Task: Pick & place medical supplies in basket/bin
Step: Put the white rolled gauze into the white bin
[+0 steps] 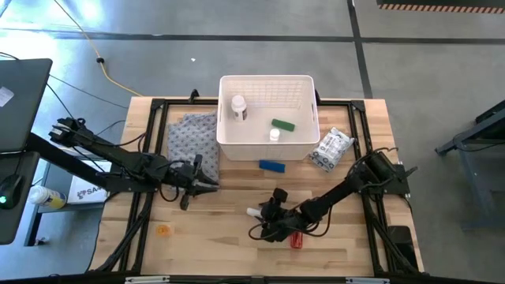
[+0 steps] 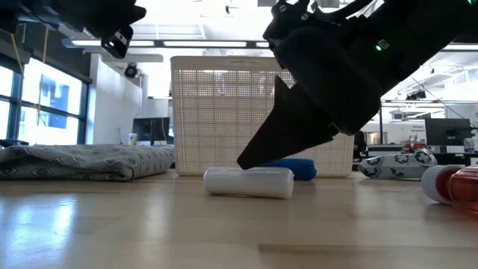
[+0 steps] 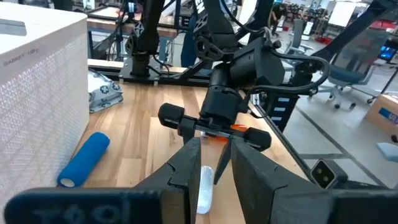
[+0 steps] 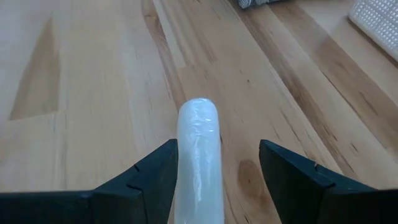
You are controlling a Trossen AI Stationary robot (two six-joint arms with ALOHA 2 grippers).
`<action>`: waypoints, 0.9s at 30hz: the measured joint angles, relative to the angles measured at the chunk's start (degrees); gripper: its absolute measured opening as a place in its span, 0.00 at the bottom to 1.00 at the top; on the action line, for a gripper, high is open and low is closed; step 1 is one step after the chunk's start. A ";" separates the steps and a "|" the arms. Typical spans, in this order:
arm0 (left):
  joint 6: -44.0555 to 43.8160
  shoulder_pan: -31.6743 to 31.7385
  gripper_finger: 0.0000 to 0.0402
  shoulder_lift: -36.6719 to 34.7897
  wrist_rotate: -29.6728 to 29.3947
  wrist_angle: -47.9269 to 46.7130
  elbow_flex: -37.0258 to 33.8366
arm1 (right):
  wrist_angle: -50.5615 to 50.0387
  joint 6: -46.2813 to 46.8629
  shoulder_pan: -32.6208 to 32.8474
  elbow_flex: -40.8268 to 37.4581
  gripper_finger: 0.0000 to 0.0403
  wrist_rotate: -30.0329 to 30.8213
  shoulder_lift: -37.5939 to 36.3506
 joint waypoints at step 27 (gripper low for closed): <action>0.12 0.00 0.31 0.75 -1.18 -0.87 0.04 | 0.55 1.77 -0.16 -1.57 0.53 -0.98 2.14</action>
